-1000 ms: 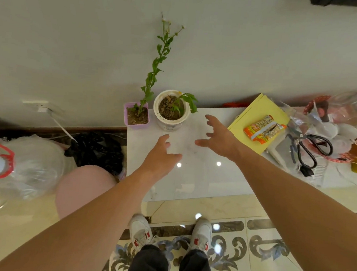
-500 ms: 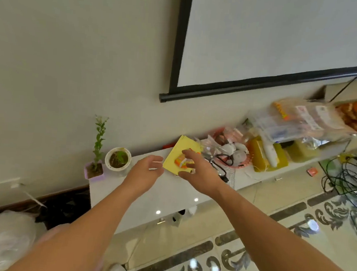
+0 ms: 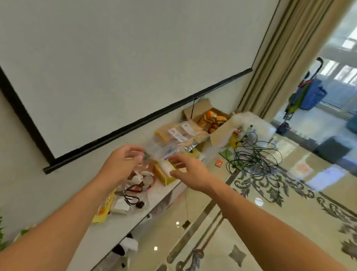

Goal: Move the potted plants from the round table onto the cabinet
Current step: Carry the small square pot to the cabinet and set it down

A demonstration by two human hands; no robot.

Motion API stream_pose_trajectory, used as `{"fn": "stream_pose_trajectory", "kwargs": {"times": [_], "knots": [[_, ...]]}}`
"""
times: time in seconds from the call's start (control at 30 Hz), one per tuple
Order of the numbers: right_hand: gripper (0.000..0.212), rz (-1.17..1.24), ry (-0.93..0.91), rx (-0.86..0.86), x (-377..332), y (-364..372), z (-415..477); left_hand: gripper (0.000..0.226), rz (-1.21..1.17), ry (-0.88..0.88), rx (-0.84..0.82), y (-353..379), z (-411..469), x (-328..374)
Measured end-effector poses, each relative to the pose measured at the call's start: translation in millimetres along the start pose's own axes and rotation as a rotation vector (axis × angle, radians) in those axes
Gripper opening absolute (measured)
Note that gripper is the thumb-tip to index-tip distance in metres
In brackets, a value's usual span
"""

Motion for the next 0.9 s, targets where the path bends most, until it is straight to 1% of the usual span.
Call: {"fn": "stream_pose_trajectory", "kwargs": {"times": [0.13, 0.23, 0.33, 0.43, 0.53, 0.6, 0.77, 0.9], "knots": [[0.042, -0.06, 0.079, 0.132, 30.4, -88.1, -51.9, 0.016, 0.028, 0.11, -0.196, 72.4, -8.3, 66.4], [0.041, -0.042, 0.158, 0.233, 51.8, -136.5, -94.8, 0.015, 0.053, 0.171, -0.367, 128.8, -22.5, 103.1], [0.039, -0.025, 0.241, 0.357, 70.6, -176.9, -147.5, 0.016, 0.068, 0.234, -0.498, 182.7, -43.2, 139.3], [0.039, -0.057, 0.343, 0.452, 88.6, -208.3, -203.5, 0.016, 0.075, 0.322, -0.621, 227.4, -69.8, 171.4], [0.038, -0.093, 0.441, 0.542, 104.4, -233.1, -260.7, 0.021, 0.125, 0.429, -0.731, 266.7, -95.0, 193.0], [0.038, -0.099, 0.516, 0.6, 115.1, -244.1, -300.9, 0.023, 0.14, 0.466, -0.796, 293.6, -111.0, 201.4], [0.037, -0.098, 0.729, 0.715, 147.1, -252.3, -417.2, 0.022, 0.167, 0.495, -1.026, 372.2, -173.7, 206.7], [0.036, -0.064, 0.863, 0.8, 168.5, -252.3, -508.5, 0.019, 0.203, 0.526, -1.194, 432.2, -246.9, 203.0]]}}
Point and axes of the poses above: each hand's wrist, its own z-axis towards the middle knuckle, its own y-axis out of the palm, x = y × z, the point moved 6 cm from there along z, towards the middle knuckle, and after that the axes turned 5 degrees about x, right-handed, at the moved point
